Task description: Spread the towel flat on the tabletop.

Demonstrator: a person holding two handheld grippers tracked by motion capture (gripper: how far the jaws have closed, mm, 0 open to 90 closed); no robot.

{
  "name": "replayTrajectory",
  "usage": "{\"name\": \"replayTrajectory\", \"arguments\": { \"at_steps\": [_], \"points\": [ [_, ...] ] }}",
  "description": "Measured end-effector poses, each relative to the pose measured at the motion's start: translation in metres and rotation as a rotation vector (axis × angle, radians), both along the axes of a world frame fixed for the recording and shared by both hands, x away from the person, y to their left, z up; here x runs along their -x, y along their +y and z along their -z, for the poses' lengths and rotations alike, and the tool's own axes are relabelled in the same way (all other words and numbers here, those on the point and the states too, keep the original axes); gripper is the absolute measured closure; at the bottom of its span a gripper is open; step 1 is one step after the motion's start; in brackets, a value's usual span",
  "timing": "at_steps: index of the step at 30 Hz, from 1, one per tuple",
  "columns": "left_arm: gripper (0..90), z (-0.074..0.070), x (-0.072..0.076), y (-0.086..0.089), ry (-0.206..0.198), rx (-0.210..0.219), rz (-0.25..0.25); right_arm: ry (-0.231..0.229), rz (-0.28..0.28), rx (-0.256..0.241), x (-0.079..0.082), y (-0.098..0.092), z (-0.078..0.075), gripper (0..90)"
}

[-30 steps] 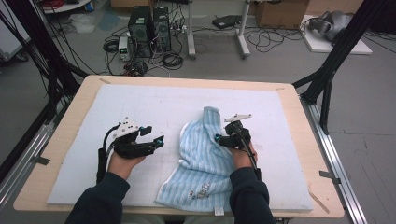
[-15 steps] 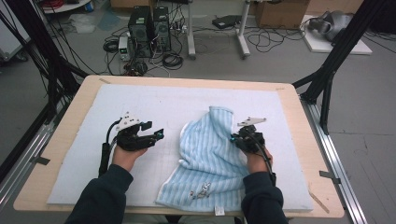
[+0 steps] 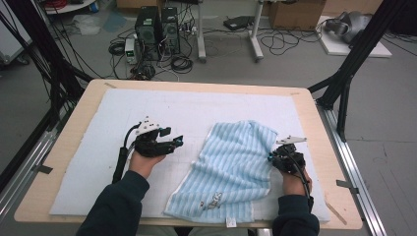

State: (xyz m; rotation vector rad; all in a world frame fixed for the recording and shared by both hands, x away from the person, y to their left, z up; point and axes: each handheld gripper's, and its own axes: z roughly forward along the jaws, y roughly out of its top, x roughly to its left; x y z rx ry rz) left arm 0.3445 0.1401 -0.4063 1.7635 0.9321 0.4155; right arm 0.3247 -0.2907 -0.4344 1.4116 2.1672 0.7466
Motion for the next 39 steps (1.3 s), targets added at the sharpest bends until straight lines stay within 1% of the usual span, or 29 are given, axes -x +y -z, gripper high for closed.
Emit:
{"name": "replayTrajectory", "arguments": {
  "at_steps": [1, 2, 3, 5, 6, 7, 9, 10, 13, 16, 17, 18, 19, 20, 21, 22, 23, 24, 25, 26, 27, 28, 29, 30, 31, 33, 36, 37, 39],
  "points": [
    [38.1, 0.0, 0.001, -0.001, 0.0, -0.008, 0.001, -0.009, 0.019, 0.004, 0.0, 0.001, -0.001, 64.8],
    [38.1, 0.0, 0.001, -0.001, -0.003, -0.008, 0.007, -0.031, 0.035, -0.016, -0.001, 0.002, -0.003, 57.8],
    [38.2, 0.0, 0.001, 0.0, -0.008, -0.01, 0.008, -0.059, 0.035, -0.054, -0.003, 0.002, -0.007, 54.9],
    [38.3, -0.001, 0.002, 0.002, -0.009, -0.009, 0.007, -0.114, 0.018, -0.096, -0.009, 0.008, -0.016, 43.8],
    [38.3, -0.001, 0.002, 0.002, -0.004, -0.012, 0.008, -0.131, 0.003, -0.142, -0.015, 0.013, -0.021, 40.0],
    [38.3, -0.001, 0.002, 0.003, -0.003, -0.013, 0.008, -0.132, -0.006, -0.164, -0.02, 0.016, -0.024, 37.0],
    [38.3, -0.001, 0.003, 0.003, -0.005, -0.019, 0.012, -0.131, -0.032, -0.187, -0.034, 0.028, -0.03, 33.3],
    [38.3, -0.002, 0.004, 0.004, -0.005, -0.025, 0.014, -0.117, -0.053, -0.192, -0.042, 0.034, -0.033, 31.3],
    [38.0, -0.004, 0.006, 0.006, 0.002, -0.039, 0.023, -0.088, -0.117, -0.182, -0.066, 0.059, -0.037, 30.0],
    [37.8, -0.004, 0.007, 0.008, 0.003, -0.055, 0.027, -0.063, -0.147, -0.183, -0.09, 0.08, -0.036, 29.4],
    [37.8, -0.004, 0.007, 0.01, 0.006, -0.06, 0.024, -0.059, -0.158, -0.169, -0.096, 0.088, -0.034, 30.8],
    [37.5, -0.003, 0.007, 0.012, 0.016, -0.064, 0.024, -0.051, -0.177, -0.17, -0.102, 0.095, -0.032, 34.4],
    [37.3, -0.003, 0.007, 0.013, 0.026, -0.071, 0.021, -0.036, -0.193, -0.155, -0.107, 0.102, -0.029, 36.9],
    [37.2, -0.003, 0.008, 0.015, 0.028, -0.074, 0.021, -0.032, -0.204, -0.116, -0.112, 0.111, -0.026, 39.0],
    [37.2, -0.004, 0.008, 0.018, 0.027, -0.085, 0.021, -0.029, -0.21, -0.108, -0.114, 0.115, -0.025, 41.4],
    [37.2, -0.004, 0.009, 0.02, 0.024, -0.088, 0.016, -0.035, -0.22, -0.117, -0.117, 0.121, -0.024, 46.4],
    [37.3, -0.005, 0.009, 0.024, 0.023, -0.089, 0.011, -0.043, -0.235, -0.113, -0.118, 0.124, -0.024, 51.1],
    [37.2, -0.005, 0.009, 0.028, 0.023, -0.084, 0.002, -0.039, -0.253, -0.102, -0.118, 0.129, -0.023, 54.5],
    [37.2, -0.004, 0.009, 0.031, 0.022, -0.084, -0.007, -0.019, -0.287, -0.076, -0.119, 0.134, -0.019, 59.5],
    [37.3, -0.003, 0.01, 0.035, 0.018, -0.077, -0.022, -0.003, -0.3, -0.058, -0.119, 0.136, -0.017, 62.1],
    [37.5, -0.002, 0.012, 0.039, 0.026, -0.079, -0.031, 0.021, -0.31, -0.05, -0.118, 0.138, -0.014, 65.5],
    [37.4, -0.001, 0.013, 0.042, 0.028, -0.083, -0.034, 0.035, -0.319, -0.049, -0.117, 0.139, -0.012, 72.9],
    [37.4, 0.0, 0.014, 0.044, 0.026, -0.082, -0.042, 0.038, -0.341, -0.056, -0.115, 0.139, -0.012, 80.0],
    [37.4, 0.001, 0.016, 0.047, 0.025, -0.081, -0.044, 0.037, -0.359, -0.057, -0.112, 0.14, -0.012, 83.6],
    [37.6, 0.001, 0.017, 0.049, 0.023, -0.088, -0.044, 0.038, -0.374, -0.062, -0.109, 0.139, -0.013, 84.7],
    [37.5, 0.001, 0.019, 0.051, 0.031, -0.104, -0.046, 0.025, -0.394, -0.092, -0.102, 0.137, -0.016, 85.4],
    [37.7, -0.001, 0.022, 0.053, 0.017, -0.107, -0.05, 0.012, -0.446, -0.147, -0.086, 0.136, -0.019, 85.4],
    [37.7, -0.002, 0.022, 0.053, 0.012, -0.101, -0.052, -0.004, -0.463, -0.171, -0.079, 0.135, -0.019, 85.3],
    [37.9, -0.003, 0.023, 0.053, 0.01, -0.106, -0.054, -0.036, -0.484, -0.224, -0.065, 0.132, -0.02, 84.4]
  ]
}}
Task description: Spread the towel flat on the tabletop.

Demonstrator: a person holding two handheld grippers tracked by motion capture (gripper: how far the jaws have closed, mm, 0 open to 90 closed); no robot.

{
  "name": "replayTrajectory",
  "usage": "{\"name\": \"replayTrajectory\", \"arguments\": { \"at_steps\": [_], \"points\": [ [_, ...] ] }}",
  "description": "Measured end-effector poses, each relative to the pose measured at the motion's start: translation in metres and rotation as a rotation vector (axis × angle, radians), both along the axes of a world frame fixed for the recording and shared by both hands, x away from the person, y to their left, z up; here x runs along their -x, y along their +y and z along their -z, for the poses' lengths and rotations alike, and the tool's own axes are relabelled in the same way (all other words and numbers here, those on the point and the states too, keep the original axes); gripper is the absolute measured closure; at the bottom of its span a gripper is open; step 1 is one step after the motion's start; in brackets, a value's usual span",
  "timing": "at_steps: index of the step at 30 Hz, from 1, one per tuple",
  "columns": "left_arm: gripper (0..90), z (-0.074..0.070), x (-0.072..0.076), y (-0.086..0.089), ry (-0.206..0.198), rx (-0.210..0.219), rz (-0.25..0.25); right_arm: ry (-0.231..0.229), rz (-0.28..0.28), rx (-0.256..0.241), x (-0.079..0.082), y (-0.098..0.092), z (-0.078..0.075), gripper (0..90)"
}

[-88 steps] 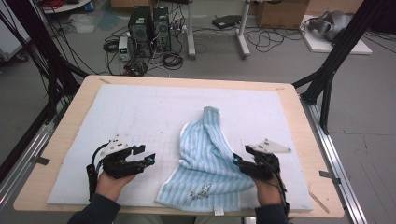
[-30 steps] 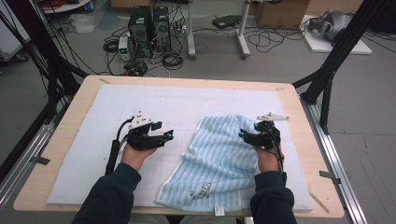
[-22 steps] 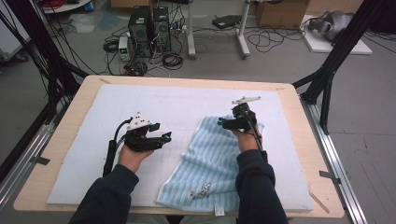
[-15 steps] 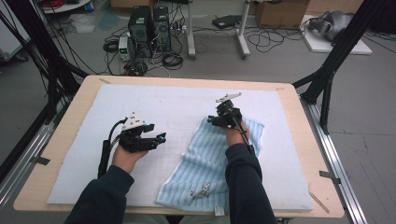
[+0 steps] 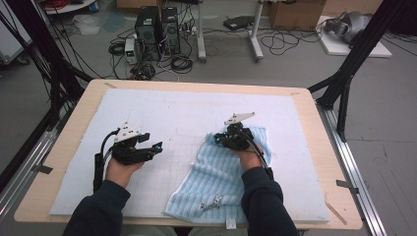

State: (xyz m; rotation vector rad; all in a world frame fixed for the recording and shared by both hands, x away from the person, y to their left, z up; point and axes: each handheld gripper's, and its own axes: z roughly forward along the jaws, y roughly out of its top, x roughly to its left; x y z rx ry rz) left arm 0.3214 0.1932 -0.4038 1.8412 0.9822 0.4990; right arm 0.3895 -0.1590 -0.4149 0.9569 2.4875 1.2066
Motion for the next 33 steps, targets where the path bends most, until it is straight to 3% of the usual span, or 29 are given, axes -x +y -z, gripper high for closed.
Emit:
{"name": "replayTrajectory", "arguments": {
  "at_steps": [2, 4, 10, 13, 15, 20, 22, 23, 24, 25, 30, 33],
  "points": [
    [37.9, 0.0, 0.001, -0.001, 0.003, 0.0, 0.004, -0.027, 0.007, -0.016, 0.013, -0.005, 0.001, 83.5],
    [38.0, -0.001, 0.002, -0.002, -0.003, -0.001, 0.008, -0.045, 0.015, -0.001, 0.026, -0.012, 0.005, 82.9],
    [38.1, 0.001, 0.002, -0.005, -0.004, 0.005, 0.013, -0.037, 0.023, 0.023, 0.053, -0.029, 0.017, 81.7],
    [38.1, 0.001, 0.003, -0.005, -0.003, -0.007, 0.017, -0.011, 0.023, 0.038, 0.054, -0.03, 0.018, 79.1],
    [38.1, 0.0, 0.003, -0.003, -0.006, -0.01, 0.017, 0.008, 0.019, 0.047, 0.055, -0.031, 0.017, 71.4],
    [38.1, -0.001, 0.003, 0.001, -0.007, 0.001, 0.011, 0.054, 0.017, 0.015, 0.051, -0.035, 0.008, 57.5],
    [38.1, -0.001, 0.004, 0.0, -0.006, 0.003, 0.018, 0.106, 0.002, 0.019, 0.045, -0.034, 0.006, 53.2],
    [38.1, -0.001, 0.004, -0.001, -0.006, 0.002, 0.018, 0.157, -0.003, 0.034, 0.041, -0.033, 0.008, 51.0],
    [38.1, -0.001, 0.004, -0.001, -0.008, 0.004, 0.023, 0.17, -0.004, 0.051, 0.039, -0.033, 0.009, 50.9],
    [38.1, -0.001, 0.005, -0.002, -0.01, 0.002, 0.021, 0.163, -0.004, 0.043, 0.038, -0.033, 0.008, 49.9],
    [38.1, -0.001, 0.005, -0.002, -0.011, 0.007, 0.022, 0.166, -0.012, -0.095, 0.036, -0.04, -0.005, 48.4],
    [38.1, -0.001, 0.004, -0.003, -0.01, 0.006, 0.029, 0.092, 0.076, -0.191, 0.031, -0.049, -0.018, 57.0]
  ]
}}
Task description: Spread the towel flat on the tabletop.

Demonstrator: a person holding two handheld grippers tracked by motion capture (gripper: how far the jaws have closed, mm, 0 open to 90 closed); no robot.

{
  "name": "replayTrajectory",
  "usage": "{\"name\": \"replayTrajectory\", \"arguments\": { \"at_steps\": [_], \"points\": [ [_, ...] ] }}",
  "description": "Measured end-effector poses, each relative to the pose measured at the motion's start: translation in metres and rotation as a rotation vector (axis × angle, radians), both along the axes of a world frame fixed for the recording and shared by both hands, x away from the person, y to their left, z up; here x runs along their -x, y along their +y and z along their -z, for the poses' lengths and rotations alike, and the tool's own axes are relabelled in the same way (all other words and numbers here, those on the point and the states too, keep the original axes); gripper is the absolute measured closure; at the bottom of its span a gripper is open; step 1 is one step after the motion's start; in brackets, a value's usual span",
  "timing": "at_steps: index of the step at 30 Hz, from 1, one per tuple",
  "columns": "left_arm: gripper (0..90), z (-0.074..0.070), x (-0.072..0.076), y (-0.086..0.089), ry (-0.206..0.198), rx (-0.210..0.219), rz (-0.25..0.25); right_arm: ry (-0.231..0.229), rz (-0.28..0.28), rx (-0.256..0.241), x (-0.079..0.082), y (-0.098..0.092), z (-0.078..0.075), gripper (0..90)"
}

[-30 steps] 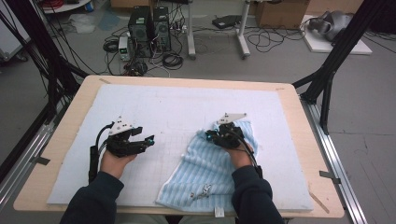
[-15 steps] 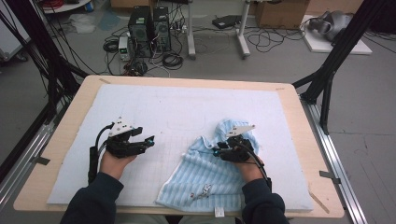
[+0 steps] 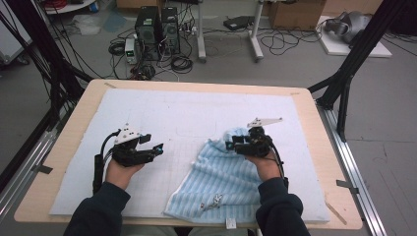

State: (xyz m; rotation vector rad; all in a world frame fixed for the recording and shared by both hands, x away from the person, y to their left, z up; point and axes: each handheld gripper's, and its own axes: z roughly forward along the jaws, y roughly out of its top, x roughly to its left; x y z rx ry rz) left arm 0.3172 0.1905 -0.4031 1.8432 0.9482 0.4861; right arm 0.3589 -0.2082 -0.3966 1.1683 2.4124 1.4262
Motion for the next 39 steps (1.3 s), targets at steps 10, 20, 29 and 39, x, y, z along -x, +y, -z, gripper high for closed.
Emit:
{"name": "replayTrajectory", "arguments": {
  "at_steps": [10, 20, 29, 39],
  "points": [
    [38.4, 0.0, -0.001, 0.0, -0.004, 0.005, 0.001, -0.045, 0.066, 0.259, -0.045, 0.036, -0.001, 65.5],
    [38.4, 0.001, 0.0, -0.003, 0.0, -0.002, 0.011, 0.051, 0.021, 0.434, -0.04, 0.05, 0.031, 64.2],
    [38.6, 0.006, 0.0, -0.007, 0.021, -0.024, 0.024, -0.039, 0.037, 0.372, -0.047, 0.05, 0.018, 82.0],
    [41.3, 0.01, 0.005, 0.004, 0.004, 0.015, -0.004, -0.151, 0.061, 0.307, -0.083, 0.09, -0.01, 81.4]
  ]
}}
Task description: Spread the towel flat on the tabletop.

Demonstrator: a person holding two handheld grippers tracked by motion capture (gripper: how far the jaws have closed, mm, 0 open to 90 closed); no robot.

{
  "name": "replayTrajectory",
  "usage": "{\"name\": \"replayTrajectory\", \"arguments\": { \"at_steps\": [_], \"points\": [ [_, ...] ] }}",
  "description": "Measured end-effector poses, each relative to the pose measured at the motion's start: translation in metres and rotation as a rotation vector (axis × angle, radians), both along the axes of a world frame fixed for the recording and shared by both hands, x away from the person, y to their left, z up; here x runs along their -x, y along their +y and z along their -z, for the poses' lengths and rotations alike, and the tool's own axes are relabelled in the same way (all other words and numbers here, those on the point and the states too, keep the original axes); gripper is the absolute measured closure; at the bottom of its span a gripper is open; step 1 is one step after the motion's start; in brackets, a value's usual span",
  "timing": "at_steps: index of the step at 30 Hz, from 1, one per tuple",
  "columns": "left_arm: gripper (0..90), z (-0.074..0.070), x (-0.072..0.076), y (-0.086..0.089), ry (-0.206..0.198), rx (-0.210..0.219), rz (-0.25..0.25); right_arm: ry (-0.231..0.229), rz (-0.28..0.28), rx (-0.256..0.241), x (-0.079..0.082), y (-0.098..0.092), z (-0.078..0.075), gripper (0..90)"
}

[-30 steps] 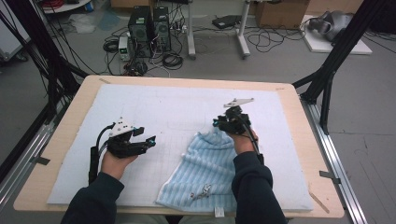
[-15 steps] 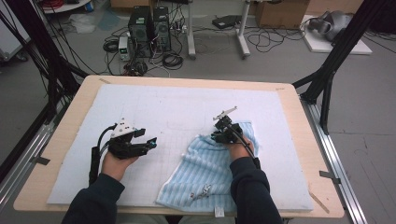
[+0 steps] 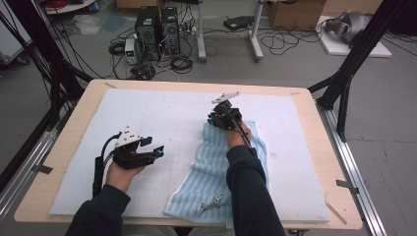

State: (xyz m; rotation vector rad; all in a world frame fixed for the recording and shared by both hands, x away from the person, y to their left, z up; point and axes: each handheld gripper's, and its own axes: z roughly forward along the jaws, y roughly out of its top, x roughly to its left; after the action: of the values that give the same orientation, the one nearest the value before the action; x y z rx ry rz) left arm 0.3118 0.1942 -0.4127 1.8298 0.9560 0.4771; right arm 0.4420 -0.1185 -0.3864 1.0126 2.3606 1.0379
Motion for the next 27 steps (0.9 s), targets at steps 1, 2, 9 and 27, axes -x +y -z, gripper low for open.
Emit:
{"name": "replayTrajectory", "arguments": {
  "at_steps": [1, 2, 9, 27],
  "points": [
    [41.4, 0.002, 0.001, 0.003, 0.01, -0.004, -0.008, -0.007, -0.009, -0.001, -0.004, 0.007, 0.0, 81.3],
    [41.1, 0.005, 0.003, 0.006, 0.024, -0.013, -0.011, -0.011, -0.014, 0.007, -0.007, 0.015, -0.001, 81.1],
    [40.2, 0.012, 0.013, 0.027, 0.027, -0.012, -0.04, -0.045, -0.075, -0.073, -0.026, 0.067, 0.001, 81.3],
    [39.8, 0.015, 0.013, 0.032, 0.027, 0.045, -0.058, -0.071, 0.08, -0.016, -0.027, 0.036, -0.03, 50.1]
  ]
}}
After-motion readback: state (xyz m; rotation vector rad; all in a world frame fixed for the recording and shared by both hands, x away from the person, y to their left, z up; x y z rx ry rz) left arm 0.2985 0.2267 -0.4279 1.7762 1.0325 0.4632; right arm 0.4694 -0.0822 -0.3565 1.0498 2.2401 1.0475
